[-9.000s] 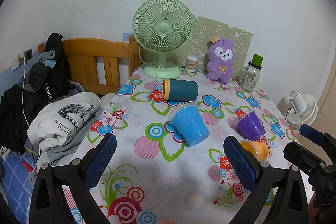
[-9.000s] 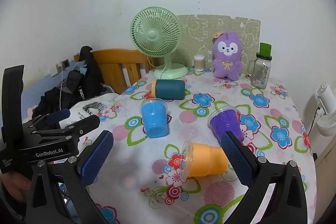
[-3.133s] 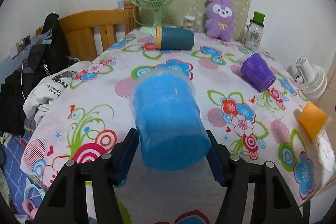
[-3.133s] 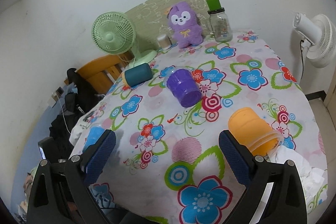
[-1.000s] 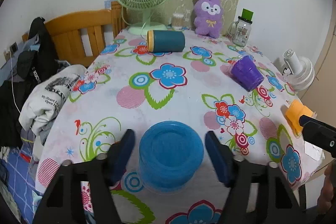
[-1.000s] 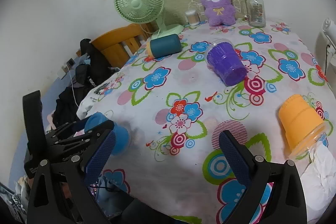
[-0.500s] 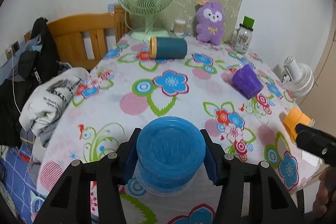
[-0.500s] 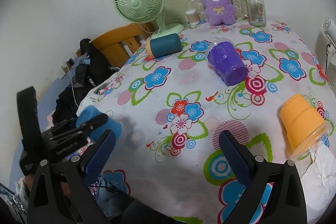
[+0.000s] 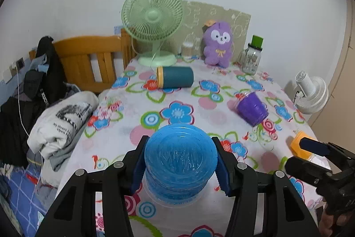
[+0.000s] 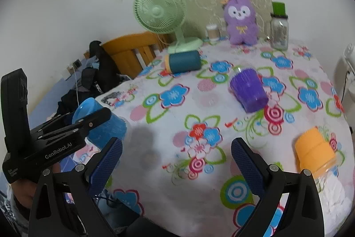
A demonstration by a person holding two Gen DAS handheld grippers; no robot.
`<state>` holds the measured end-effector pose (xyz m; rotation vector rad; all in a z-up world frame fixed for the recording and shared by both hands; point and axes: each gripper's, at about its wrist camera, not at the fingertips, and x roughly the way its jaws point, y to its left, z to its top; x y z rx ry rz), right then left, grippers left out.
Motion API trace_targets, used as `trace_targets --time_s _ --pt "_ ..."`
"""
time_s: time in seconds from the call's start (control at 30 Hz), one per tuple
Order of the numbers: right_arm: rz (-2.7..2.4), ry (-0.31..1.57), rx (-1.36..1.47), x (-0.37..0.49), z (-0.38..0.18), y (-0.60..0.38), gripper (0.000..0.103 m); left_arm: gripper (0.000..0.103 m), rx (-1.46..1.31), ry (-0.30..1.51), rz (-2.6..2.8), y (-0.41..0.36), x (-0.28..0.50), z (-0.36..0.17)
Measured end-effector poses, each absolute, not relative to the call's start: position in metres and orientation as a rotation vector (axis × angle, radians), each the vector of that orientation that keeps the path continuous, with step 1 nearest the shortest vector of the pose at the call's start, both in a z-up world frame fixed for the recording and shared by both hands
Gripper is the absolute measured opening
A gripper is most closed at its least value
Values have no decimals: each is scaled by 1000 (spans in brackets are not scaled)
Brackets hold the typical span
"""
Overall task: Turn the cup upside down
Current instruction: 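Rotate the blue cup rim-down with the left gripper and lower it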
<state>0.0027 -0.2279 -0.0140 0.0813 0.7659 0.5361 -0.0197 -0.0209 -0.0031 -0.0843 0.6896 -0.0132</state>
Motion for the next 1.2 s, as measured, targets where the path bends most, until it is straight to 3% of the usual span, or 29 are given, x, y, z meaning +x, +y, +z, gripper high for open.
trace_targets --time_s 0.23,1.2 --pt "554 723 55 -1 1 -223 100 57 -84 651 -10 -22 -21 12" --pt "552 797 -1 3 -23 -210 100 58 -116 757 5 -20 -7 -30"
